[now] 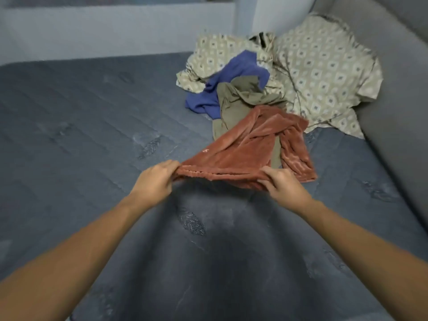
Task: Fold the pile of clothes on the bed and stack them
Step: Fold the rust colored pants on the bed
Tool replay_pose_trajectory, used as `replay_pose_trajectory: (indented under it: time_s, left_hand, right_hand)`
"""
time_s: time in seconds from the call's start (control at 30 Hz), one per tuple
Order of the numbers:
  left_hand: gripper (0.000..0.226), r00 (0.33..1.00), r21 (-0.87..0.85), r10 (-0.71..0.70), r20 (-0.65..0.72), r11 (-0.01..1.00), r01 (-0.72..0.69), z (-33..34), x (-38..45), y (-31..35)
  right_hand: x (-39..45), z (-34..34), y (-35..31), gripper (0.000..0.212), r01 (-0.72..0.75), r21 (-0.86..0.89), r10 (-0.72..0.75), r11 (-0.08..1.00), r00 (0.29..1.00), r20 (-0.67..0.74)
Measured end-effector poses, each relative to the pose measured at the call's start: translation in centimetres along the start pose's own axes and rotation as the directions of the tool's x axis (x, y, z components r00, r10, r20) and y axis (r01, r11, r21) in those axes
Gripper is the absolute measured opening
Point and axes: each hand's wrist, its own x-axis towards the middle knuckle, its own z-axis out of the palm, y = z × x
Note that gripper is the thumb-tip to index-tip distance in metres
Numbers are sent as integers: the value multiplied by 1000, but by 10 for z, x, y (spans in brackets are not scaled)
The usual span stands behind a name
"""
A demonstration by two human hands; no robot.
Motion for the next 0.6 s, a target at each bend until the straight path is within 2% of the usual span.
replay_pose_trajectory:
  time_s: [0.13,0.2,0.37,0.5,0.6]
  left_hand:
    - [11,997,-87,34,-70,995,-40,-143,-30,27]
    - [12,991,-159,75,-113,983,-92,-214,-49,43]
    - [20,944,-345,201,-262,894,-286,-375,-93,85]
    - [19,910,-344,258,-326,864,-368,-476,-126,119]
    - [21,907,-349,286,-309,853,-388,-529,-153,140]
  right_hand:
    - [-8,-109,-95,6,17,18,-15,1000,995,-95]
    - [-15,-164,-141,7,42,26,-38,999,988,-149]
    - [-38,-301,-243,31,115,39,-97,993,944,-316]
    - [-52,-387,-306,30,198,46,-156,979,877,-454]
    - [-60,-435,-334,24,242,44,-200,969,879,-432]
